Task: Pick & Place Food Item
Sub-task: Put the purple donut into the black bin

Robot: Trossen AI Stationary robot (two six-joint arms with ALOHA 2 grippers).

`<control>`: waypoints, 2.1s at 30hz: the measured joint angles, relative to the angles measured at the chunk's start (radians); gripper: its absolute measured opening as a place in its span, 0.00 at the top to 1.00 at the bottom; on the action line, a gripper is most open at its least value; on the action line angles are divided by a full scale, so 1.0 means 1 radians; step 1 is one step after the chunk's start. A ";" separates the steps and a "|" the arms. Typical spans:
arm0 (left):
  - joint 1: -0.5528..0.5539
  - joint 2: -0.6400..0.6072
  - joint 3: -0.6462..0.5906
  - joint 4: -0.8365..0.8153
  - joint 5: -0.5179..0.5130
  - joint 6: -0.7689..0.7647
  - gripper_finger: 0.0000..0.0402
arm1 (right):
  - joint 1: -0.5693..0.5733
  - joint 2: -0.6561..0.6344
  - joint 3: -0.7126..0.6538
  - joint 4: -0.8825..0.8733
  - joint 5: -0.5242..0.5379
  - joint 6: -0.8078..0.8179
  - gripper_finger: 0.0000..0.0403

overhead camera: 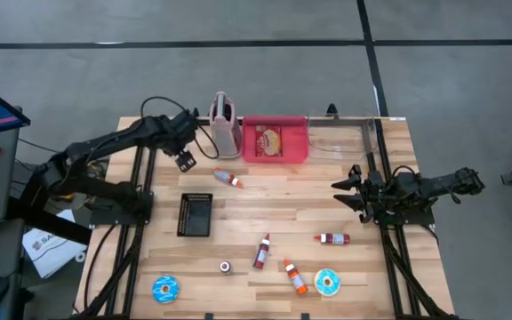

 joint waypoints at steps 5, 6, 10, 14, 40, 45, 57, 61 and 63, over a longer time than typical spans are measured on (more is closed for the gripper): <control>0.019 0.059 0.000 -0.078 0.003 0.056 0.33 | 0.000 0.000 0.000 0.000 0.000 0.000 0.57; 0.021 0.075 0.000 -0.098 0.001 0.070 0.33 | 0.000 0.000 0.000 0.000 0.000 0.000 0.57; 0.020 0.121 0.000 -0.108 -0.032 0.129 0.32 | 0.000 0.000 0.000 0.000 0.000 -0.001 0.57; 0.041 0.134 0.000 -0.031 -0.022 0.160 0.32 | 0.000 0.000 0.000 -0.008 -0.004 -0.008 0.57; 0.301 0.131 0.000 0.152 -0.042 -0.270 0.46 | 0.000 0.000 0.000 -0.042 -0.013 0.013 0.57; 0.298 0.134 -0.022 0.177 -0.059 -0.343 0.46 | 0.000 0.000 0.000 -0.016 -0.013 0.019 0.57; 0.301 0.134 -0.100 0.287 0.013 -0.564 0.47 | 0.000 0.000 0.000 0.000 -0.016 -0.016 0.57; 0.301 0.134 -0.103 0.302 0.057 -0.595 0.47 | 0.000 0.000 0.000 0.000 -0.016 -0.052 0.57; 0.301 0.134 -0.103 0.294 0.057 -0.594 0.47 | 0.000 0.000 0.000 0.000 -0.016 -0.066 0.57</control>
